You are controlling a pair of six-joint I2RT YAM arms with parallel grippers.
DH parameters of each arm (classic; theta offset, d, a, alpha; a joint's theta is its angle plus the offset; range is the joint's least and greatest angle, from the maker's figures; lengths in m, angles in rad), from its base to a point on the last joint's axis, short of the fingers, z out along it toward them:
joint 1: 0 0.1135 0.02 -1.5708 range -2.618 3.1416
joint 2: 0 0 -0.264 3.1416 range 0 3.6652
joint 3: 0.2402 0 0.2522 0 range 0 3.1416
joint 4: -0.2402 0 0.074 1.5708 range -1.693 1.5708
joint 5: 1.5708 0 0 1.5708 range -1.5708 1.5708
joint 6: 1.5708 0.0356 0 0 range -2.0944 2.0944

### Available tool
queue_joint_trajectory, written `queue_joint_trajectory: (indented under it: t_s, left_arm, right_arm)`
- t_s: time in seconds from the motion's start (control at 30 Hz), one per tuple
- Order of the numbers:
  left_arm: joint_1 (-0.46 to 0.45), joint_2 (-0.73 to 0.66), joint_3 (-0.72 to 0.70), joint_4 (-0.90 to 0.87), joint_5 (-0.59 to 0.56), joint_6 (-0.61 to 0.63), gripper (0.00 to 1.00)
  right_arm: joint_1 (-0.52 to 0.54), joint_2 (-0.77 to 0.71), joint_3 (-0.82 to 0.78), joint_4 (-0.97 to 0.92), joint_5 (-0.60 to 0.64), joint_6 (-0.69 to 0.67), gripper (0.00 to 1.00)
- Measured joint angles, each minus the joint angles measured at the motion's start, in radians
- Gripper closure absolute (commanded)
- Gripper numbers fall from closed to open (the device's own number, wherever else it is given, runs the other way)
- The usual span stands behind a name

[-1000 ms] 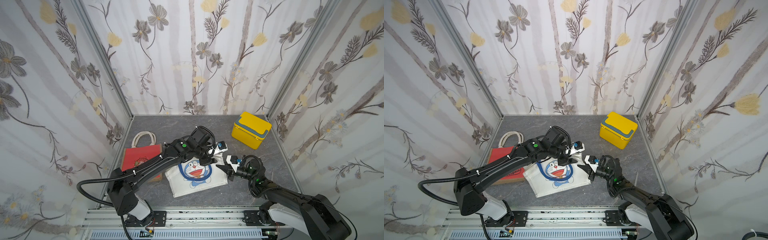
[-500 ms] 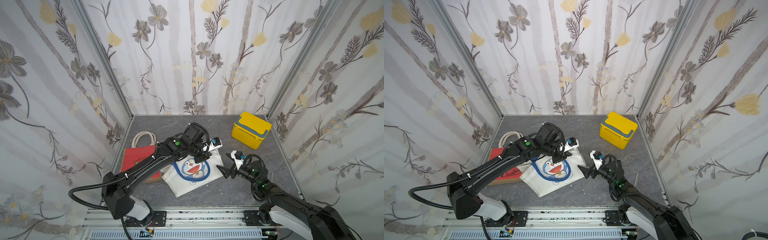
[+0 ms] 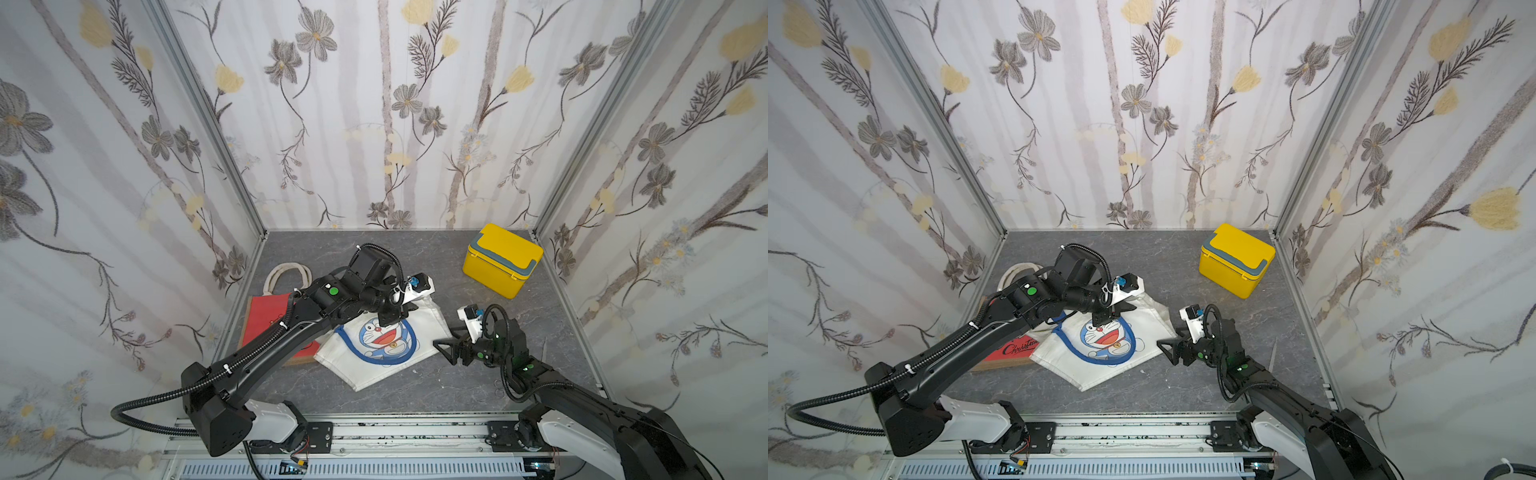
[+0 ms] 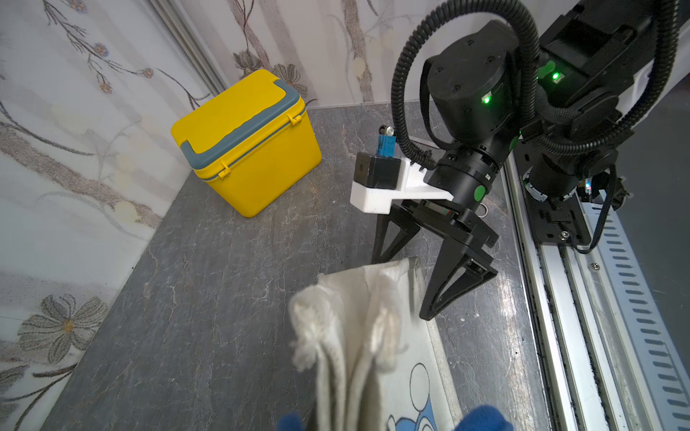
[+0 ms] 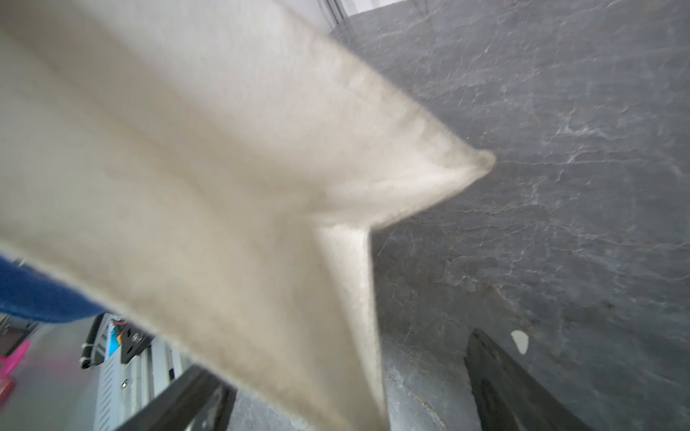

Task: Put away the canvas bag
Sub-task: Press the canvas bag at the center of the board.

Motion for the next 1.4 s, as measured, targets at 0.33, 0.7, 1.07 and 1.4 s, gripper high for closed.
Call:
queue_joint_trajectory:
  t_s: [0.33, 0.7, 1.07, 1.4]
  left_arm:
    - [-0.001, 0.053, 0.016, 0.002, 0.045, 0.001, 1.0]
    - [0.017, 0.071, 0.023, 0.045, 0.051, 0.001, 1.0]
    - [0.047, 0.053, 0.037, 0.014, 0.098, 0.008, 1.0]
    - [0.048, 0.063, 0.052, -0.026, 0.119, 0.009, 1.0]
  right_arm:
    - [0.0, 0.061, 0.029, 0.085, -0.179, -0.024, 0.45]
    - [0.002, -0.068, -0.027, 0.132, -0.198, -0.122, 0.48]
    - [-0.062, -0.265, -0.037, 0.077, -0.029, -0.14, 0.2]
    - [-0.194, -0.183, 0.013, 0.114, -0.163, -0.114, 0.0]
